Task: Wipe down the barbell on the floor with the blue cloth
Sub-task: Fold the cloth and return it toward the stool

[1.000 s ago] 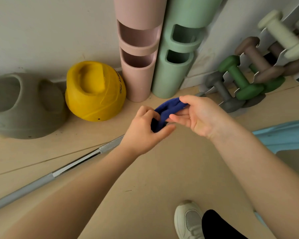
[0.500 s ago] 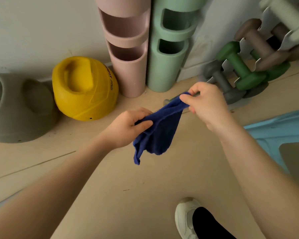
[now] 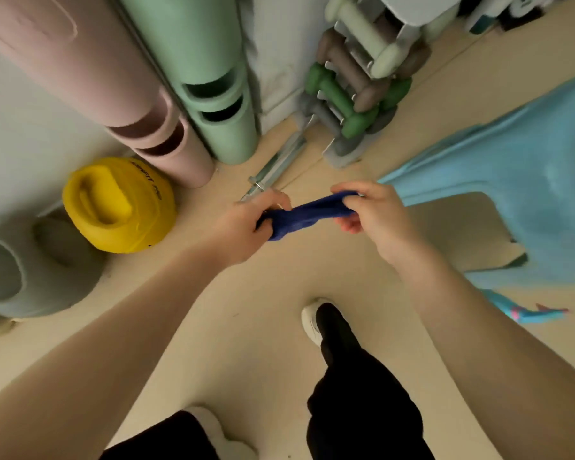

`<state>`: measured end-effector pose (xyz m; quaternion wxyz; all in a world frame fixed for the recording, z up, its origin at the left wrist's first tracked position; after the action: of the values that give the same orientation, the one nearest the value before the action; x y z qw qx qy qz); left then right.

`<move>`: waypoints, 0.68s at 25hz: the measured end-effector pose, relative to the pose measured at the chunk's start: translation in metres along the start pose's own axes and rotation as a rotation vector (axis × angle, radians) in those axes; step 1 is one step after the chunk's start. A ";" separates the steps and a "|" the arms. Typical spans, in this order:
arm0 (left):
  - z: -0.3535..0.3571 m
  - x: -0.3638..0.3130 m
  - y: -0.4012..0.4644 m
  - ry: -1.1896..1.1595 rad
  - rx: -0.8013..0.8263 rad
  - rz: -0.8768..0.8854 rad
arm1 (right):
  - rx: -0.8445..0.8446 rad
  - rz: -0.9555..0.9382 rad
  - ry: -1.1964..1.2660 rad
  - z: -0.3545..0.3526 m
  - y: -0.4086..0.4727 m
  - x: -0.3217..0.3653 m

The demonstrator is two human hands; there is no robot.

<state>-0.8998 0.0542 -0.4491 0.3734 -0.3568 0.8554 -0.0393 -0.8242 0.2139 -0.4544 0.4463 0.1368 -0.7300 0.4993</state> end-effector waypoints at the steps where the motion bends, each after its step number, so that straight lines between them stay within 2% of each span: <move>1: -0.007 -0.022 -0.004 0.028 -0.020 0.057 | -0.009 0.044 0.142 -0.010 -0.016 0.004; 5: -0.028 -0.110 -0.016 0.129 -0.081 0.037 | -0.056 0.163 0.469 -0.050 -0.075 0.027; 7: -0.032 -0.164 -0.020 0.405 -0.151 0.191 | -0.111 0.191 0.561 -0.075 -0.097 0.042; 9: -0.028 -0.199 -0.018 0.648 -0.130 0.279 | -0.137 0.184 0.543 -0.099 -0.114 0.058; 11: -0.033 -0.227 -0.013 0.712 -0.114 0.333 | -0.171 0.145 0.463 -0.127 -0.125 0.075; 13: -0.041 -0.256 -0.011 0.707 -0.098 0.390 | -0.218 0.126 0.504 -0.156 -0.135 0.090; 15: -0.049 -0.285 -0.007 0.550 -0.029 0.421 | -0.241 0.113 0.616 -0.182 -0.142 0.104; 17: -0.056 -0.305 0.007 0.333 0.078 0.297 | -0.263 0.120 0.710 -0.206 -0.148 0.115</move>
<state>-0.7988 0.2435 -0.2248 0.2420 -0.2008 0.9463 -0.0752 -0.6872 0.3491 -0.2529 0.6551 -0.1459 -0.5945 0.4428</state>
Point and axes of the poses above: each hand's wrist, its own y-axis towards the middle knuckle, its own z-axis out of the palm, x = y × z, the point moved 9 cm from there along y, towards the middle knuckle, and after that the axes turned 15 degrees about y, right-handed, at the moved point
